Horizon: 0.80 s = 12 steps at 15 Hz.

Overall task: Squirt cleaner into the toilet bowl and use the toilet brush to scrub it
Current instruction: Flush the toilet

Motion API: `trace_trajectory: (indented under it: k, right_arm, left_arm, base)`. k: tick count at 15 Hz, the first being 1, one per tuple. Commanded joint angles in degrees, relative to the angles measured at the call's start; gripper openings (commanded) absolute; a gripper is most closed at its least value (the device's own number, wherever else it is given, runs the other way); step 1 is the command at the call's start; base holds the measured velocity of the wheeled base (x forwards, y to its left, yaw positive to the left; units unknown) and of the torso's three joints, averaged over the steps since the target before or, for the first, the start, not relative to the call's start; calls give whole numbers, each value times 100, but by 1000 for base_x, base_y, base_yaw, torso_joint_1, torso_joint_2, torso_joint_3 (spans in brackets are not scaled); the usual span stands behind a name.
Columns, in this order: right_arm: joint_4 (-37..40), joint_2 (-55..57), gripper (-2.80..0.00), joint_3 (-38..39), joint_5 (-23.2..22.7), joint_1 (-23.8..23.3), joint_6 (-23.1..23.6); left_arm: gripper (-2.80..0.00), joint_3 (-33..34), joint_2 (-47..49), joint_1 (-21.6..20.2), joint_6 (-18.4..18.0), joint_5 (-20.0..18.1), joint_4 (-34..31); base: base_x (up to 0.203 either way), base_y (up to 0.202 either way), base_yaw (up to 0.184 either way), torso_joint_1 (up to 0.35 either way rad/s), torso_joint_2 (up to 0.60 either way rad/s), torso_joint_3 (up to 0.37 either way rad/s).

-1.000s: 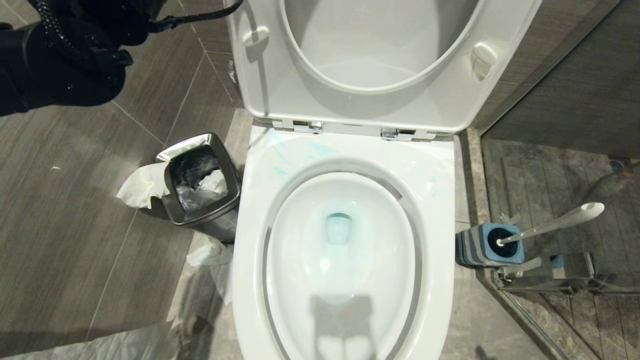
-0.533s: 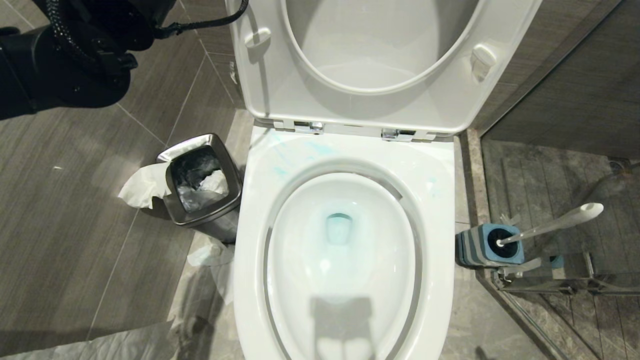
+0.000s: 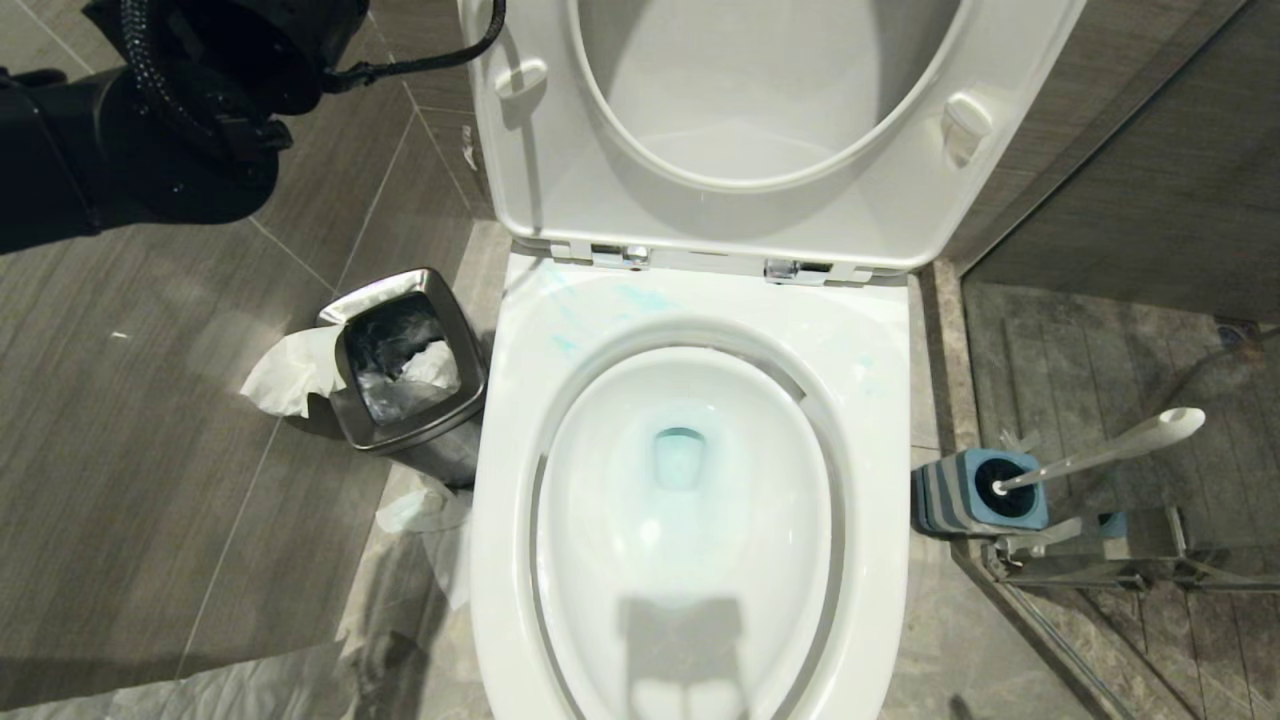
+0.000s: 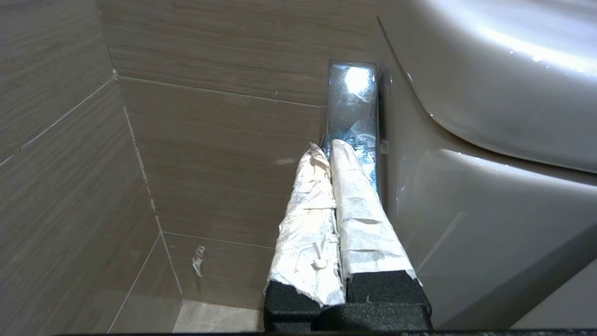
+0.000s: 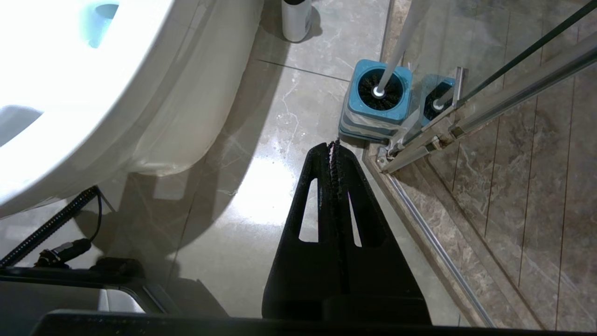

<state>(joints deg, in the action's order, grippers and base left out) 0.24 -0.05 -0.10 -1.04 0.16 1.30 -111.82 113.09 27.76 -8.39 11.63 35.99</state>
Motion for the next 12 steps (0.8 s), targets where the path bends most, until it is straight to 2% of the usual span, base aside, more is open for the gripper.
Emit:
trace_trajectory:
  k: [1, 8, 12]
  right_arm:
    - [2, 5, -280, 1, -2, 2, 2]
    - [2, 5, -280, 1, -2, 2, 2]
    - [2, 5, -280, 1, -2, 2, 2]
  left_arm:
    - [-280, 3, 166, 19, -4, -3, -22]
    - [-280, 12, 196, 54, -4, -12, -443]
    - [-280, 12, 204, 54, -4, -50, -443]
  base:
    - [0, 0, 0, 0, 0, 0]
    - [0, 0, 0, 0, 0, 0]
    - [0, 0, 0, 0, 0, 0]
